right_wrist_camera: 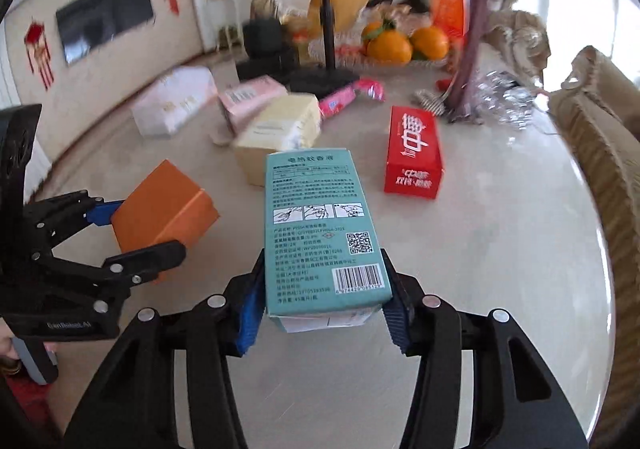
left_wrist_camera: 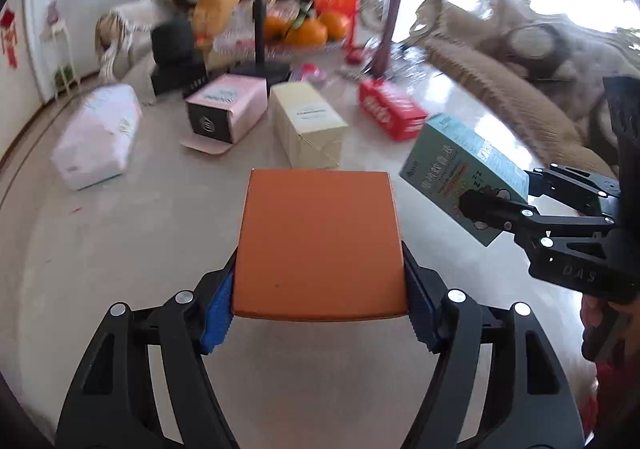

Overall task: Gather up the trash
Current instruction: 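Drop the orange box into the wastebasket with left tool while right tool drops the teal box, then raise both open tools back toward the table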

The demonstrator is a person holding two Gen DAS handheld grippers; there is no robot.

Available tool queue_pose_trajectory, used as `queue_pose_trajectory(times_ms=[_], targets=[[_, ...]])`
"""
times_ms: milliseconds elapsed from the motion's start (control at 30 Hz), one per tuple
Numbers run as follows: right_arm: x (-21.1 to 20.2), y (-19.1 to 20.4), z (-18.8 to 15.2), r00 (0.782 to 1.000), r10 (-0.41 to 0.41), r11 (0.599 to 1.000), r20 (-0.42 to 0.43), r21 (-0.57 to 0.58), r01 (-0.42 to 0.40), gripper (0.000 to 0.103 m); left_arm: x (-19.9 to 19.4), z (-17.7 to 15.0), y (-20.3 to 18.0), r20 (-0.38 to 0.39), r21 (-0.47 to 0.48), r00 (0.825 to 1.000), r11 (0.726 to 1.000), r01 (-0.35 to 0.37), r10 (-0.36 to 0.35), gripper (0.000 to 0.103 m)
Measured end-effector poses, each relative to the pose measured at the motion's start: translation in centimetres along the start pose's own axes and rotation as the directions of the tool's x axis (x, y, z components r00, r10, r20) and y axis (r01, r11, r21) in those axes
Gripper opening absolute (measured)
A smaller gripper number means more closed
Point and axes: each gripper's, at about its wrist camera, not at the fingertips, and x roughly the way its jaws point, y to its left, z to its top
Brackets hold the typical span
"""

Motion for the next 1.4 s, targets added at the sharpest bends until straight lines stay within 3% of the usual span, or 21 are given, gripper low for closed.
queue_pose_trajectory(times_ms=[67,167,333,400,533,733,1000,1067,1100,1167,1300,1400], targets=[[-3.6,2.2,-2.1,0.997,-0.051,0.999,0.053,0.000,0.051,0.047,-3.6,-2.4,-0.1,0.032,0.027,0.999,0.999,0.031,-0.032,0.070],[-8.9,5.5,-6.3,0.992,-0.006,0.999,0.123,0.038,0.002,0.046,-8.9,-6.9,-0.7,0.054,0.067,0.997,0.996,0.059,-0.062,0.070],[-15.1,11.6,-14.2,0.991,0.005,0.996,0.135,0.089,-0.018,0.046,-15.6,-16.6,-1.5,-0.008,0.114,0.991,0.985,0.132,-0.132,0.070],[-16.8,13.7,-17.7,0.995,0.034,0.991,0.096,0.127,-0.046,0.046,-17.0,-20.8,-1.6,-0.061,0.104,0.984,0.980,0.171,-0.166,0.070],[-17.3,17.3,-24.0,0.997,0.066,0.982,-0.042,0.180,-0.058,0.046,-16.9,-27.5,-1.7,-0.178,0.096,0.971,0.979,0.181,-0.162,0.070],[-13.2,19.4,-30.2,0.966,0.088,0.964,-0.242,0.264,-0.021,0.045,-12.1,-34.2,-2.1,-0.322,0.079,0.935,0.980,0.181,-0.147,0.070],[-7.6,19.5,-32.8,0.918,0.085,0.967,-0.388,0.253,0.017,0.046,-7.1,-37.0,-2.0,-0.445,0.039,0.883,0.982,0.185,-0.148,0.072],[-7.5,19.9,-33.8,0.909,0.096,0.970,-0.405,0.244,0.006,0.050,-7.0,-37.3,-1.9,-0.442,0.057,0.890,0.987,0.148,-0.108,0.089],[-7.6,20.2,-34.1,0.907,0.090,0.971,-0.411,0.237,0.011,0.060,-7.1,-37.4,-1.9,-0.433,0.066,0.897,0.990,0.128,-0.087,0.092],[-8.0,20.4,-34.4,0.913,0.034,0.977,-0.406,0.208,0.056,0.071,-7.5,-37.1,-1.7,-0.416,0.059,0.906,0.991,0.118,-0.083,0.092],[-8.9,20.0,-34.3,0.919,-0.002,0.976,-0.394,0.199,0.087,0.071,-8.9,-36.0,-1.7,-0.386,0.062,0.920,0.993,0.105,-0.073,0.092],[-10.5,20.2,-33.4,0.929,-0.001,0.981,-0.370,0.178,0.072,0.071,-11.6,-34.0,-2.1,-0.354,0.076,0.930,0.988,0.134,-0.099,0.092]])
